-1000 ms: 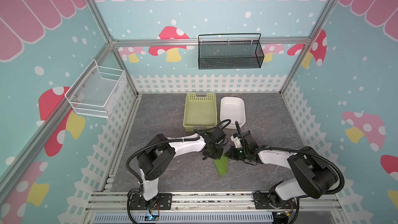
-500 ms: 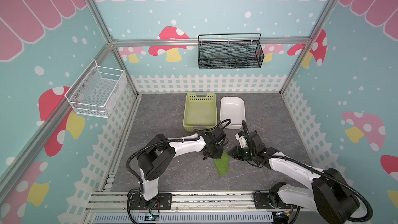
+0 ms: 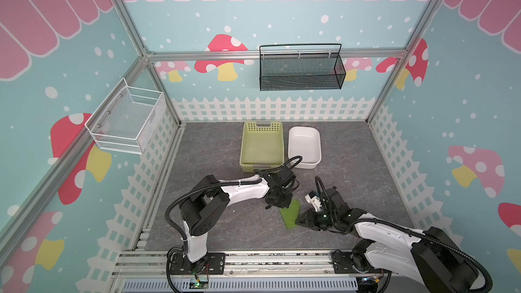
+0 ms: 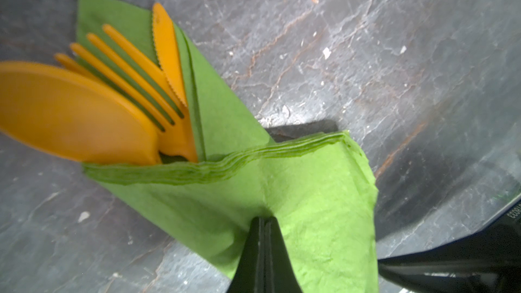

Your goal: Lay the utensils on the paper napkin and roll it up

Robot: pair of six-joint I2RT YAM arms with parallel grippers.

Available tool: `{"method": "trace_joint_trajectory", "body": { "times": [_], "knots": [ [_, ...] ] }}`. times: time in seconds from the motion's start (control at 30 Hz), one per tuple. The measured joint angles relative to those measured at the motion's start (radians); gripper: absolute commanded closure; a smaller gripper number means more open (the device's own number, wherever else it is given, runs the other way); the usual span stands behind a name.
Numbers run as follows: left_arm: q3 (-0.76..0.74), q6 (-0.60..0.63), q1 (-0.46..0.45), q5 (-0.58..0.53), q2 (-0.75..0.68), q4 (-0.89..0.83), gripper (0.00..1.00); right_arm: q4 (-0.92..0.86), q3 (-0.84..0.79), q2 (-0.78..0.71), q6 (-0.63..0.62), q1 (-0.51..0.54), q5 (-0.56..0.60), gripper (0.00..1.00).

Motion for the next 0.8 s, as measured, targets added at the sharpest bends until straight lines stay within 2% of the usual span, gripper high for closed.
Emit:
{"method": "trace_joint_trajectory", "body": {
  "times": [0.33,0.43,0.63,0.8],
  "knots": [
    [0.0,0.0,0.0,0.0,0.0,0.0,1.0,0.142,-0.026,0.045,0.059,0.0,-0.039,0.7],
    [0.0,0.0,0.0,0.0,0.0,0.0,1.0,0.154,-0.029,0.053,0.065,0.0,-0.04,0.77],
    [0.0,0.0,0.0,0.0,0.0,0.0,1.0,0.172,-0.028,0.065,0.069,0.0,-0.03,0.98],
    [0.0,0.0,0.0,0.0,0.0,0.0,1.0,0.134,-0.008,0.076,0.048,0.0,0.005,1.0]
  ]
}}
